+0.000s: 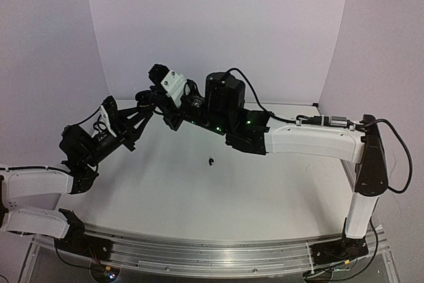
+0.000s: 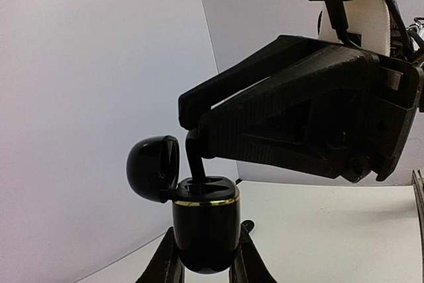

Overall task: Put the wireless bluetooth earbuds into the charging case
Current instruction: Insert the right earbud into the right side groove of the charging case.

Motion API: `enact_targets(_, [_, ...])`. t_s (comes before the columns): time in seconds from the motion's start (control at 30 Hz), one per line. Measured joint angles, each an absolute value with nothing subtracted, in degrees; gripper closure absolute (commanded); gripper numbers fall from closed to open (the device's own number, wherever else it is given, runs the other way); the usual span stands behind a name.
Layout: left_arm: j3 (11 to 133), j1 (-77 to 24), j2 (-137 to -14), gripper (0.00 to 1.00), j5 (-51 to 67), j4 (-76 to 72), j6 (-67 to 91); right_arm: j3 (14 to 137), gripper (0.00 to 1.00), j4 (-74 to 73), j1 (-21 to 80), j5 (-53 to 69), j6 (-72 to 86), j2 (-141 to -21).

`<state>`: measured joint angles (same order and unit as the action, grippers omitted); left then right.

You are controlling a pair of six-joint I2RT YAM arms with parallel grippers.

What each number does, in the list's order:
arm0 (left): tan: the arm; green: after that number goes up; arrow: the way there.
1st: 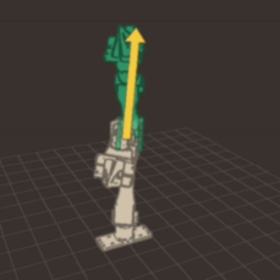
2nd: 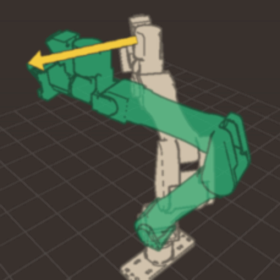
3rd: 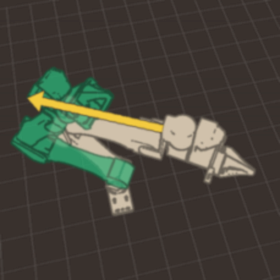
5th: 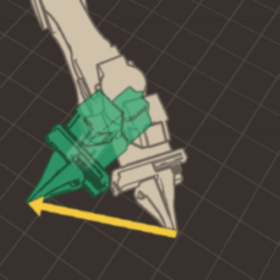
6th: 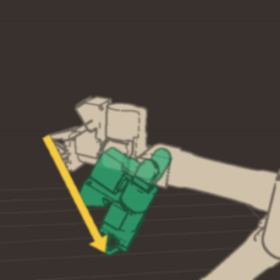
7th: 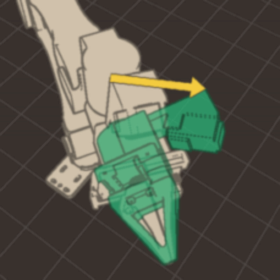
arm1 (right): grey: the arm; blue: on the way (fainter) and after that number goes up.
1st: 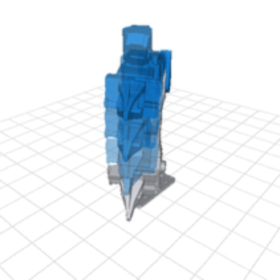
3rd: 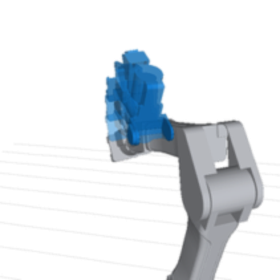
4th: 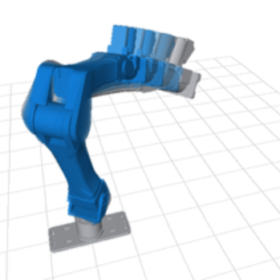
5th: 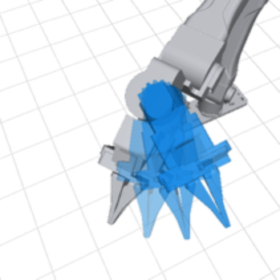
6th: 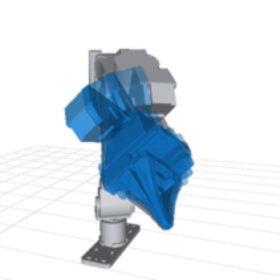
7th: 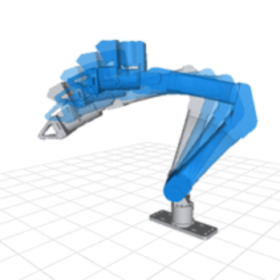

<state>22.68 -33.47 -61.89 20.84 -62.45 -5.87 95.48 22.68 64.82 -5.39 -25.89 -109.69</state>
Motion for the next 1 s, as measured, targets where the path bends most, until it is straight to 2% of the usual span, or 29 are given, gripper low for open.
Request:
enact_targets(0.83, [22.72, -33.47, -61.79, 1.00, 21.04, -62.57, -4.80, 96.06, 0.74, 20.76, 65.67, -4.85, -24.83, -109.77])
enact_targets(1.0, [22.87, -33.47, -61.73, 1.00, 21.08, -62.48, -4.34, 96.89, 0.66, 20.71, 65.67, -5.63, -24.53, -110.33])
